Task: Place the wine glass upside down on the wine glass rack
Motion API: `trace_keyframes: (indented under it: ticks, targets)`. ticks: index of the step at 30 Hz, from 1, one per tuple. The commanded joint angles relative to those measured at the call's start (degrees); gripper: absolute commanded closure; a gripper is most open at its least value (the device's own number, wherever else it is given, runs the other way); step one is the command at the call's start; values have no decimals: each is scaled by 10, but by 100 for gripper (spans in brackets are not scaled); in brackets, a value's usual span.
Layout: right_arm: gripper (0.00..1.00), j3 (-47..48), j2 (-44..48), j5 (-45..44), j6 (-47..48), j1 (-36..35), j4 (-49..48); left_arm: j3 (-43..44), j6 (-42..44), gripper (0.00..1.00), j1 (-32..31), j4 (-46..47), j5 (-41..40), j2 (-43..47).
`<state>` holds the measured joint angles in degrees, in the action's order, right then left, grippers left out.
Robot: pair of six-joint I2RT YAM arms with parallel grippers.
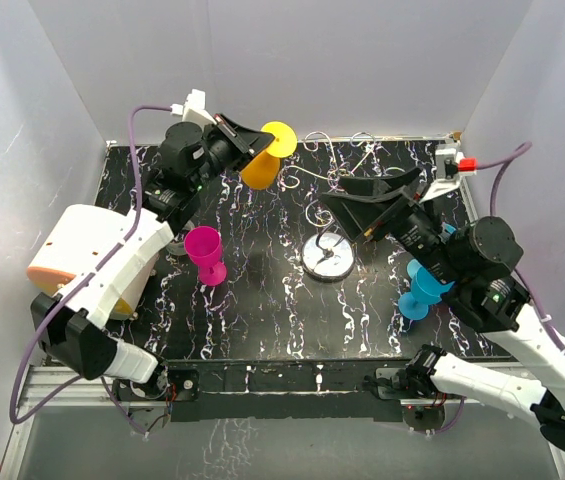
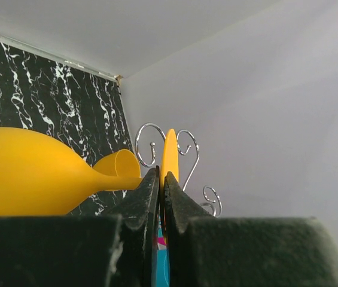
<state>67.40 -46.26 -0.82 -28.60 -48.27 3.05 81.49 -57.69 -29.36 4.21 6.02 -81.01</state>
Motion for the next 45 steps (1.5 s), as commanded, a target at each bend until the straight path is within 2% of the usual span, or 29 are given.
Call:
trace_keyframes:
  ticks: [1,5,9,13,19,29,45]
  targets:
    - [27,-17,24,-62,6,-2,-18,31,-11,100,4,46,46,-13]
    - [27,-21,20,-81,10,-1,6,60,-23,100,4,50,81,-46]
    - [27,0,16,-146,10,-2,93,85,-36,100,3,47,100,-57]
    - [27,3,35,-211,3,-2,139,82,-51,100,1,61,107,-65]
    - [28,32,52,-255,-3,-2,249,100,-70,100,-4,72,144,-97]
    - [28,4,109,-275,-19,-2,266,84,-58,100,-30,56,99,-97]
    - [28,-15,130,-275,-32,-2,258,132,-72,100,-44,77,119,-159]
